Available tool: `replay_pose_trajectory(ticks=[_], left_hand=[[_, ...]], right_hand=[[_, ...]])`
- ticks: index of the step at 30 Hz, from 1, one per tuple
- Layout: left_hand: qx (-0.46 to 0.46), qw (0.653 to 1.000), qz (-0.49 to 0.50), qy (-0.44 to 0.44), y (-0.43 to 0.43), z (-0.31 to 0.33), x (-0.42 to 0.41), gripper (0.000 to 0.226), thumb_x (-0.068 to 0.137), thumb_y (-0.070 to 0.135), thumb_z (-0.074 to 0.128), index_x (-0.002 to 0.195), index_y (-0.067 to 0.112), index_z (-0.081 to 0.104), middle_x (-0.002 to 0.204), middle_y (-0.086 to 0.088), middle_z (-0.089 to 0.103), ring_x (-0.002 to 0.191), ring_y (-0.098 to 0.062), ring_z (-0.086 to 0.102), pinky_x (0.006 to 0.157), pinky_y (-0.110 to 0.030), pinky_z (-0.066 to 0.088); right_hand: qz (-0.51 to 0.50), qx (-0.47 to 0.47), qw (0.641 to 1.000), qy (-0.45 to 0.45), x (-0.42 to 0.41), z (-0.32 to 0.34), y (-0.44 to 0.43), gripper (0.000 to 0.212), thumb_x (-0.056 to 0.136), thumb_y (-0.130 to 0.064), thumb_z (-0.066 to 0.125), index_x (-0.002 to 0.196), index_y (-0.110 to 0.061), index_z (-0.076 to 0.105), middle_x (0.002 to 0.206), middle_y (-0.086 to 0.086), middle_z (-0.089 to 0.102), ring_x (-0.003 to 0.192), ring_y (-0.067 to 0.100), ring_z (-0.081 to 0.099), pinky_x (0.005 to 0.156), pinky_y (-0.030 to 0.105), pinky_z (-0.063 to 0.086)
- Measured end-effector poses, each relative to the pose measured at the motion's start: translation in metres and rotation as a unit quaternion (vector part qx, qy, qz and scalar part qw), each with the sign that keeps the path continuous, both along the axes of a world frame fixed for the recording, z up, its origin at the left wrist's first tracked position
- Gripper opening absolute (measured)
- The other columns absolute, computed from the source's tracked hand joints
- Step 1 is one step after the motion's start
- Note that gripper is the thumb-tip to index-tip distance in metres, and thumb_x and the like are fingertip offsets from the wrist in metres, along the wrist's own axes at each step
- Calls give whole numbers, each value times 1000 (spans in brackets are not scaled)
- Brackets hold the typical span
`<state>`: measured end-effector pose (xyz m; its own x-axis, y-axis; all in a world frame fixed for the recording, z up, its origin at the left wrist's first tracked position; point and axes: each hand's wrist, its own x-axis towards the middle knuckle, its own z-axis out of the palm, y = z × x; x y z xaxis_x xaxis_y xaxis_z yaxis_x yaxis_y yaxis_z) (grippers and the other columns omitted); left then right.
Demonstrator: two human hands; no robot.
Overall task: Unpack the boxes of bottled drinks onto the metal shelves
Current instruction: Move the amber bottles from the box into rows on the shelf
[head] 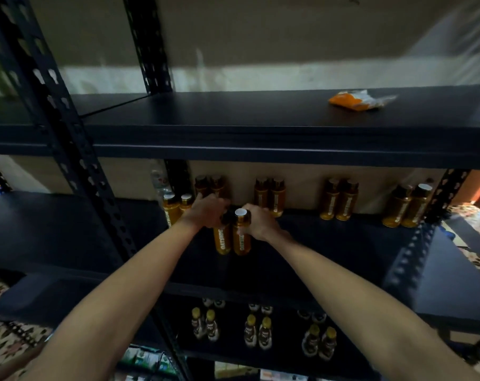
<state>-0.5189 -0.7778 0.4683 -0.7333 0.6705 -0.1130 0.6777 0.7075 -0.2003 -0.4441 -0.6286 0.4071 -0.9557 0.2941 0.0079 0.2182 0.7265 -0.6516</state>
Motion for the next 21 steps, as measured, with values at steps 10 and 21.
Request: replay_pose_trajectory(ticks=[10, 21], left_hand=[[-24, 999, -4, -21, -13, 11, -40, 42, 92, 36, 64, 130, 20, 54, 123, -1, 62, 112, -23, 62, 90, -38, 53], [62, 996, -25, -53, -29, 8, -51, 42, 100, 22, 57, 141, 17, 49, 141, -8, 52, 129, -25, 51, 104, -29, 41]], right_hand=[[-31, 6, 999, -23, -61, -8, -17, 71, 71, -43, 87, 133, -28, 59, 128, 8, 61, 122, 27, 56, 98, 46, 50], [-30, -24, 999, -37, -86, -12, -21, 47, 80, -37, 81, 124, -25, 67, 124, 3, 64, 117, 22, 59, 99, 41, 51]])
